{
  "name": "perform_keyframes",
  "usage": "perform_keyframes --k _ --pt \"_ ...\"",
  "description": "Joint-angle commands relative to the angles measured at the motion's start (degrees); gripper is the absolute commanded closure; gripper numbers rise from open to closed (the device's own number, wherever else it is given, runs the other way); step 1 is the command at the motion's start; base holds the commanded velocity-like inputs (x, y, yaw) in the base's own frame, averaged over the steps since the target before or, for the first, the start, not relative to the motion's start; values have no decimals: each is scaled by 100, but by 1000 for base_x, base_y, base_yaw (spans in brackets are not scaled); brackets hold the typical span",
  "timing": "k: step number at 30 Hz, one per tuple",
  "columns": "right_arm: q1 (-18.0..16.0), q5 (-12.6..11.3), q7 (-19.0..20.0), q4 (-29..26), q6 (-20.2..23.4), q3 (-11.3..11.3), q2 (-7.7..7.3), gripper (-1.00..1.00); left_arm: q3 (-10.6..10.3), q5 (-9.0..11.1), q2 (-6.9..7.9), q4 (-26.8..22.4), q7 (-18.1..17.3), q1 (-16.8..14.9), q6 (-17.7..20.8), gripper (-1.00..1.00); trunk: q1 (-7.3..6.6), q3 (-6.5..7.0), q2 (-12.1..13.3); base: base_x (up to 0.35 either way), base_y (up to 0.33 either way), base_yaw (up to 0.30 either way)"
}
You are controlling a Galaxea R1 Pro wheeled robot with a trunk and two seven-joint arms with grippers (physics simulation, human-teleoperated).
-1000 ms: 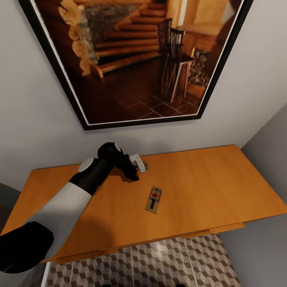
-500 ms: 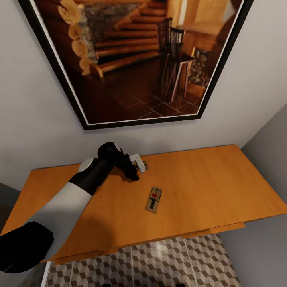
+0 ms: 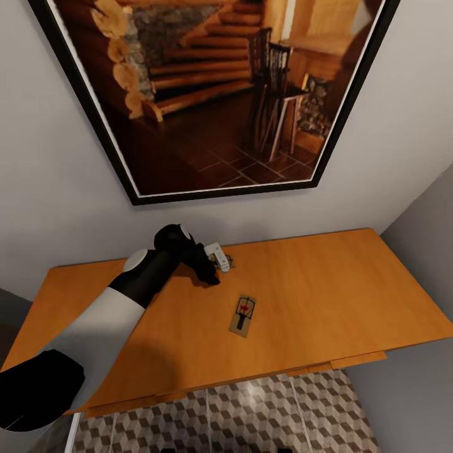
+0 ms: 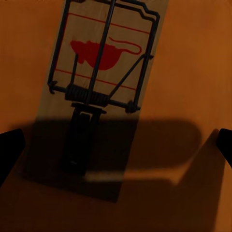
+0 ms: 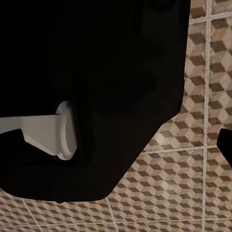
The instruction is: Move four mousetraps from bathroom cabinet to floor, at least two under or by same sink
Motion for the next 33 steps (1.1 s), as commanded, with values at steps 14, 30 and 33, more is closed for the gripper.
perform_keyframes --k 14,30,33 --pt "-4 -61 29 12 -26 31 -2 -100 1 -60 14 295 -48 -2 31 100 5 -9 -6 0 0 0" --pt "-4 -62 29 12 -25 31 -2 -100 -1 -60 39 326 -48 -2 31 100 5 -9 -6 0 0 0" --pt "-4 -62 29 12 -25 31 -2 -100 -1 -60 39 324 -48 -2 31 100 5 -9 -6 0 0 0"
